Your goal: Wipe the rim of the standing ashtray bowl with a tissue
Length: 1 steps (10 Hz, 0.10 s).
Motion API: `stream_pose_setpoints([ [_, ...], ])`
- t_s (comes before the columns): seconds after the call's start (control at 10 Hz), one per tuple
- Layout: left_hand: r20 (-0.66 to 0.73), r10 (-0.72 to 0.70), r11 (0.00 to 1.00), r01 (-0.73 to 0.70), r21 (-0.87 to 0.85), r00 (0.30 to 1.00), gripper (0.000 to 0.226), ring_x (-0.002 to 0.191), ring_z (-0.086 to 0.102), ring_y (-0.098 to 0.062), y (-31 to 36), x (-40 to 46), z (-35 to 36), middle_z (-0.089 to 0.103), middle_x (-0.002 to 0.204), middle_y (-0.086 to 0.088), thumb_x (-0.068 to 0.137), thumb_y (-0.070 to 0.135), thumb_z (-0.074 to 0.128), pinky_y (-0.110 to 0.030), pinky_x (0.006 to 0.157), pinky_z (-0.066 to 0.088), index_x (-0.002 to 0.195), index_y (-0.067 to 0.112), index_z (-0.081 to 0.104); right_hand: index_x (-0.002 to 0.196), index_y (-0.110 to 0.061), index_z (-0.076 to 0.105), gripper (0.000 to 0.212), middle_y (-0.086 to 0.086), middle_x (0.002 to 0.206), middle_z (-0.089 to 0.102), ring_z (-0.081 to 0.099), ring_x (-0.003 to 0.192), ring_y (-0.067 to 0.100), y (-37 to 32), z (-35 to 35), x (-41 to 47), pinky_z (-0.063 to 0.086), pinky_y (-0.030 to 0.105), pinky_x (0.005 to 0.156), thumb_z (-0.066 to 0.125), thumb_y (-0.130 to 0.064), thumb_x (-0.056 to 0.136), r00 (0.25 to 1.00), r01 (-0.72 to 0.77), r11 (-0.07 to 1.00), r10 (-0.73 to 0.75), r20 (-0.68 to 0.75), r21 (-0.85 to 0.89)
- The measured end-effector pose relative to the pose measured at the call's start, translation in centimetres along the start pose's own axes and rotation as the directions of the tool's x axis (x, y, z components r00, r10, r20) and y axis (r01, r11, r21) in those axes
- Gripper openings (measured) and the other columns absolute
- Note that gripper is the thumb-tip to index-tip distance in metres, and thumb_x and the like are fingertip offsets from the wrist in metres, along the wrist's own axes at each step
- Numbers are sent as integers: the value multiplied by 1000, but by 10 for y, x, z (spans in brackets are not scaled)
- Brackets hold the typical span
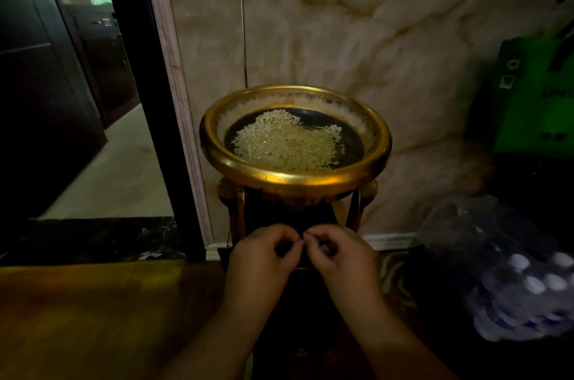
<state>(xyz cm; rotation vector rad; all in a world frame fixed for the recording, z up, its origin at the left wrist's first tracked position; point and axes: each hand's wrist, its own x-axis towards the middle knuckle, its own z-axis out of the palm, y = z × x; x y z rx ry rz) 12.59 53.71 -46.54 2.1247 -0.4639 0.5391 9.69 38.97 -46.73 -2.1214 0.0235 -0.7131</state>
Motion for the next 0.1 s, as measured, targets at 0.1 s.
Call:
stream_pose_setpoints([
  [0.1, -24, 49, 999, -49, -22, 999, 9, 80, 66, 4, 14, -2, -12, 70, 81, 19, 80, 25, 82, -6, 67, 46, 85, 29, 76, 85, -29, 74, 14, -16, 83, 67, 64, 78, 0, -14, -15, -2, 43, 4, 65, 80, -16, 82, 998, 63, 998, -62, -20, 14],
])
